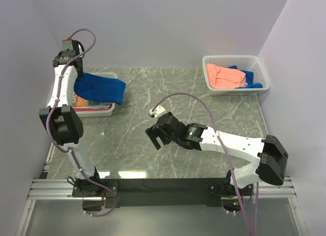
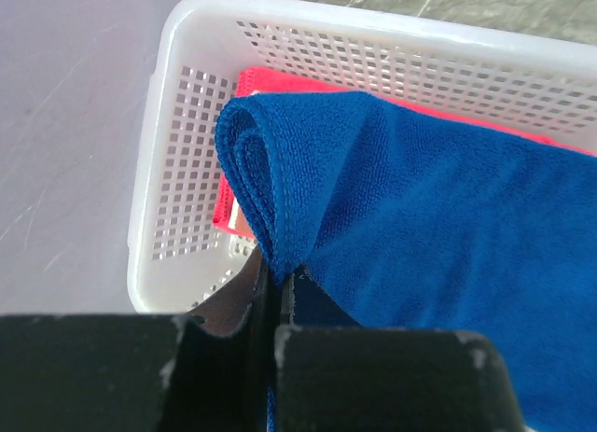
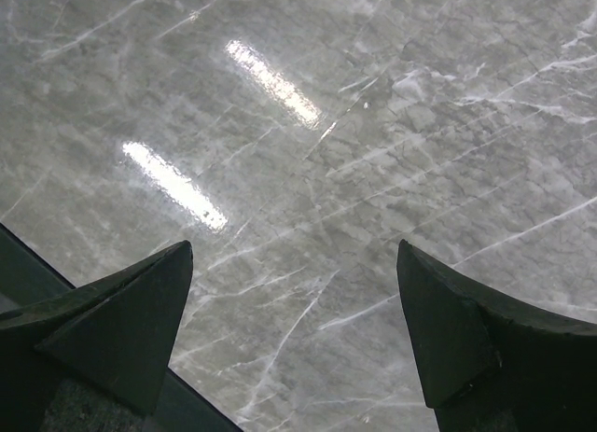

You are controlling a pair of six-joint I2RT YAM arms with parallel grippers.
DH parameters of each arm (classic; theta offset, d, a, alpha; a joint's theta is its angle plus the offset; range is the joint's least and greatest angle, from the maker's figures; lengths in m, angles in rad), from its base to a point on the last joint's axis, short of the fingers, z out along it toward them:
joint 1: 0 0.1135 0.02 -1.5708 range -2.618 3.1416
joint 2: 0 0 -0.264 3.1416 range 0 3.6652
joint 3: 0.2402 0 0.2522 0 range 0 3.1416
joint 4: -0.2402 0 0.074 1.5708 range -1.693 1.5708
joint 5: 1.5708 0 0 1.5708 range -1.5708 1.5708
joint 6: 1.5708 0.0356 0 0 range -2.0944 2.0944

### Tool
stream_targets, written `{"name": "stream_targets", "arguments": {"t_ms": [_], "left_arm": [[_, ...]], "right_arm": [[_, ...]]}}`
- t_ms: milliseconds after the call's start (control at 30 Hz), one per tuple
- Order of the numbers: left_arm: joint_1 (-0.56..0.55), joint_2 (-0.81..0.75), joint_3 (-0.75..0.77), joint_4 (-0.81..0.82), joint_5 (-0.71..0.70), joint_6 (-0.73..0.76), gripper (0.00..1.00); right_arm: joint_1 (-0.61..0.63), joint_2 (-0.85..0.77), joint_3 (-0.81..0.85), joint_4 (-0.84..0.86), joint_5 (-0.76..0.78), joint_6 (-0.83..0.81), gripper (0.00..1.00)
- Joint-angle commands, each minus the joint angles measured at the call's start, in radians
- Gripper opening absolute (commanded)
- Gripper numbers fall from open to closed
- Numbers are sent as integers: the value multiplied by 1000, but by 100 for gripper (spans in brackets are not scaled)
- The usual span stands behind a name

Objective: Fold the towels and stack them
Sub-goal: Neatly place the folded towel into the bin

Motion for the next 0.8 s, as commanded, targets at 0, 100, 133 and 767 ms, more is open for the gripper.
{"name": "stream_targets", "arguments": {"t_ms": [0,100,133,767], "left_arm": [[11,0,-13,94,-24,38,1],[17,7,-17,110,-29,40,1],[17,13,-20,113,-38,37,1],[50,50,-97,174,-75,29,1]], "right_arm": [[-5,11,54,-26,2,-17,96],[-5,18,59,-33,1,-20,95],[-5,21,62,-36,-1,-21,95],[-5,54,94,-75,5,-41,94]]}}
